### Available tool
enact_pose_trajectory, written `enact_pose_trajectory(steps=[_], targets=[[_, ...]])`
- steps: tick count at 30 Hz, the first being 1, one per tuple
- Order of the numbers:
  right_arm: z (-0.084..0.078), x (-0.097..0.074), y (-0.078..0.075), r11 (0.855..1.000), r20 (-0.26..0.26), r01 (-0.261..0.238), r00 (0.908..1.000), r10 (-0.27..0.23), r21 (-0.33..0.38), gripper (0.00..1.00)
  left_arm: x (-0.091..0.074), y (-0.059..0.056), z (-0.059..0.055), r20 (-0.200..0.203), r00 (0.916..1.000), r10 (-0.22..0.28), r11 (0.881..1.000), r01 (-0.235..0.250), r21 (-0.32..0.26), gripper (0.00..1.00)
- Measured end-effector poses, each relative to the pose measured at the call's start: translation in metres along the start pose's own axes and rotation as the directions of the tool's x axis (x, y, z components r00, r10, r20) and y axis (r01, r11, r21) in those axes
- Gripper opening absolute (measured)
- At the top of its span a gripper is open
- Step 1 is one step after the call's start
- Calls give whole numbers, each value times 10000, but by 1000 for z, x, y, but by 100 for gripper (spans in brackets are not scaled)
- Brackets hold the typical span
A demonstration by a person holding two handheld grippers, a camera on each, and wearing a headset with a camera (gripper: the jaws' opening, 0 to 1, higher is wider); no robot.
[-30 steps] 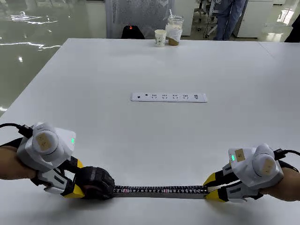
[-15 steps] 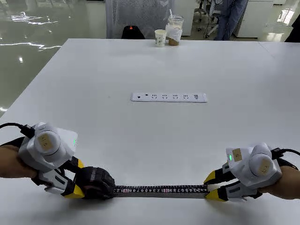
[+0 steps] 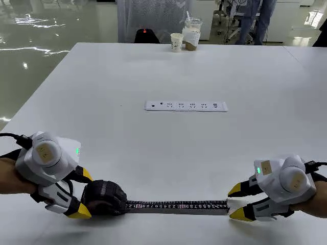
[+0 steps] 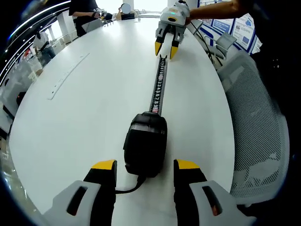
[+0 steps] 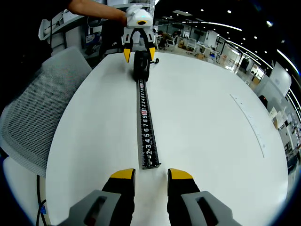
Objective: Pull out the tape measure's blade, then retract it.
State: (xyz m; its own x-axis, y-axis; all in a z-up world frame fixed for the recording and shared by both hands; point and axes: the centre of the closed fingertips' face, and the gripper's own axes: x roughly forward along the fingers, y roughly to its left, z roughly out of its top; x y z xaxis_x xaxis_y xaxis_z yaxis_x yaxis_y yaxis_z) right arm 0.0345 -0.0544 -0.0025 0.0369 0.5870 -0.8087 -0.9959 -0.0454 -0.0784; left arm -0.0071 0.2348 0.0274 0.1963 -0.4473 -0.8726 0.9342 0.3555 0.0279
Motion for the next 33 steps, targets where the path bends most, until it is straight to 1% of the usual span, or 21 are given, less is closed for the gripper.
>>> enact_pose_trajectory(steps=[4, 7, 9, 12, 15, 19, 20, 23, 26, 29, 33], targets=[[-2, -2, 2, 9998, -50, 114, 9999, -113, 134, 28, 0, -4, -4, 15, 10000, 90, 9993, -89, -367, 52], [-3, -4, 3, 9989, -8, 218, 9998, -218, 413, 31, 0, -8, -7, 71, 9999, 155, 9980, -150, -613, 55], [-3, -6, 6, 9986, 25, 242, 9997, -243, 475, 33, -1, -11, -7, 216, 9995, 232, 9949, -209, -986, 57], [-2, -6, 10, 9964, 86, 316, 9994, -323, 787, 36, -4, -14, -6, 373, 9984, 416, 9888, -358, -1449, 61], [0, -7, 14, 9951, 182, 379, 9990, -397, 908, 38, -8, -18, -2, 552, 9966, 605, 9836, -501, -1735, 64], [2, -7, 18, 9914, 248, 458, 9985, -491, 1226, 43, -10, -23, 1, 760, 9942, 758, 9799, -602, -1900, 67], [3, -8, 19, 9906, 305, 515, 9980, -558, 1270, 44, -10, -24, 3, 883, 9925, 844, 9772, -652, -2019, 68], [5, -10, 21, 9883, 386, 584, 9972, -645, 1412, 45, -12, -28, 5, 1078, 9897, 939, 9708, -670, -2305, 70], [6, -12, 23, 9835, 449, 704, 9959, -789, 1666, 49, -12, -32, 6, 1208, 9871, 1049, 9656, -720, -2498, 73], [4, -13, 25, 9769, 400, 882, 9944, -977, 1946, 53, -13, -37, 8, 1386, 9830, 1206, 9573, -782, -2784, 75], [3, -13, 31, 9705, 439, 967, 9931, -1090, 2208, 54, -13, -42, 9, 1648, 9748, 1502, 9428, -911, -3207, 79]])
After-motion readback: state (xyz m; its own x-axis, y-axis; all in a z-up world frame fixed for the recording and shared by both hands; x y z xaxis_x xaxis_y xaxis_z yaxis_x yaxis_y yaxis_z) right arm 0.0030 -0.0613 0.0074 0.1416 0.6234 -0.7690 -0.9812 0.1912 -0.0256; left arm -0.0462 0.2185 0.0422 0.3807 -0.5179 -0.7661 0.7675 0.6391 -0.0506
